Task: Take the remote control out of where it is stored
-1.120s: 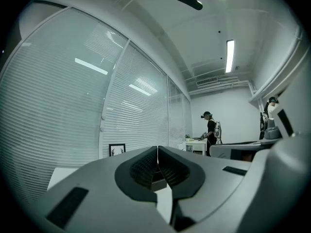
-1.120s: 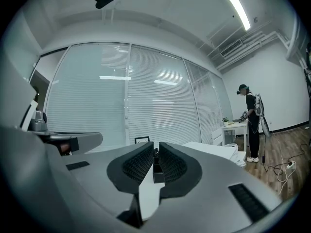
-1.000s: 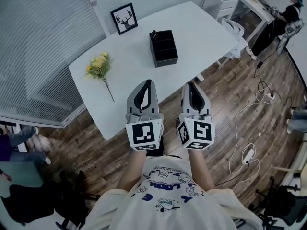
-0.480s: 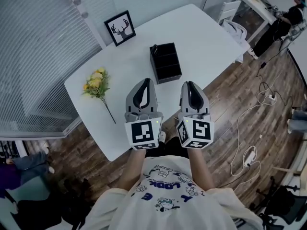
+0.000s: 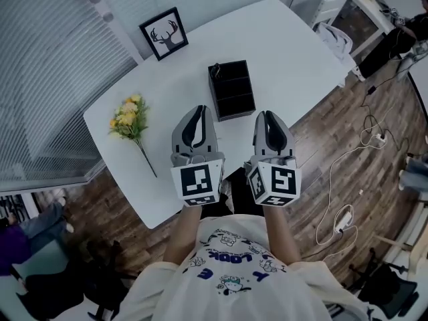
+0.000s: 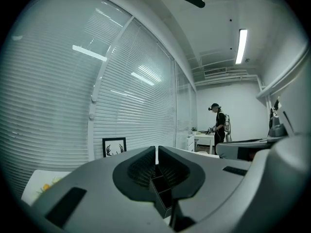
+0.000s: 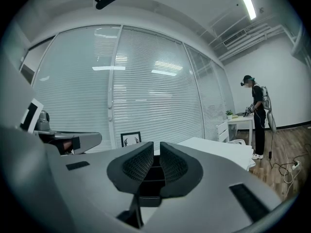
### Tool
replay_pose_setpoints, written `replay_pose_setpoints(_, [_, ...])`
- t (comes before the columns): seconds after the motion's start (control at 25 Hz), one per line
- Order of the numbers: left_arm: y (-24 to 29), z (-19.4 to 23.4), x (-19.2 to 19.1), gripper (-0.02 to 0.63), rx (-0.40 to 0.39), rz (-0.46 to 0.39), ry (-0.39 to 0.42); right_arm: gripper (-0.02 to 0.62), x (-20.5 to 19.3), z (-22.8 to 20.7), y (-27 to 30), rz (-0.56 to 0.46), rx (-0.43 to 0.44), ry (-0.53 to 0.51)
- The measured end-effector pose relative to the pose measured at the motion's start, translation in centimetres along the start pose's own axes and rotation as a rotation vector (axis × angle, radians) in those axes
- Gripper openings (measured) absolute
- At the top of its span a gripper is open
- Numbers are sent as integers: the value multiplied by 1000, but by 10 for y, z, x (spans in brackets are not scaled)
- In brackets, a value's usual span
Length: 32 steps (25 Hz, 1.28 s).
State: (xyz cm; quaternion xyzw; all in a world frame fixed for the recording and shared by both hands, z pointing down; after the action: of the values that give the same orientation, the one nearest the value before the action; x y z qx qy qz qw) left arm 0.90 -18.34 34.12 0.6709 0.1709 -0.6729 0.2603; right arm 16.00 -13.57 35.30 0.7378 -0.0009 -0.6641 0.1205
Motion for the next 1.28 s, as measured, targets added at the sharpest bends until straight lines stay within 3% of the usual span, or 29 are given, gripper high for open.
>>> replay_pose_setpoints(0.6, [105, 34, -51, 20, 128, 157, -32, 51, -29, -31, 105, 126, 107, -15])
replay_pose_setpoints(0.76, [123, 40, -64, 81, 141, 178, -65, 51, -41, -36, 125, 163, 124, -12])
replay_pose_setpoints(1.28, [169, 41, -96, 149, 63, 257, -86, 51, -63, -40, 163, 231, 165, -20])
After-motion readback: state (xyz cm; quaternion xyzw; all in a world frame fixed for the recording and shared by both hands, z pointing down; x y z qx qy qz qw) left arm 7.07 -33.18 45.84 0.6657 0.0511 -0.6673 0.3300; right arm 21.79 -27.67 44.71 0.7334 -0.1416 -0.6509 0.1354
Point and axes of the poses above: the fingertips, and each gripper's own axes: y forward along the fingers, z to its left, x out of its top, the point moved 4 cm from there along -y, backward along the fingers, and after that the axes turned 8 degrees about -x, right-handed, at the moved point
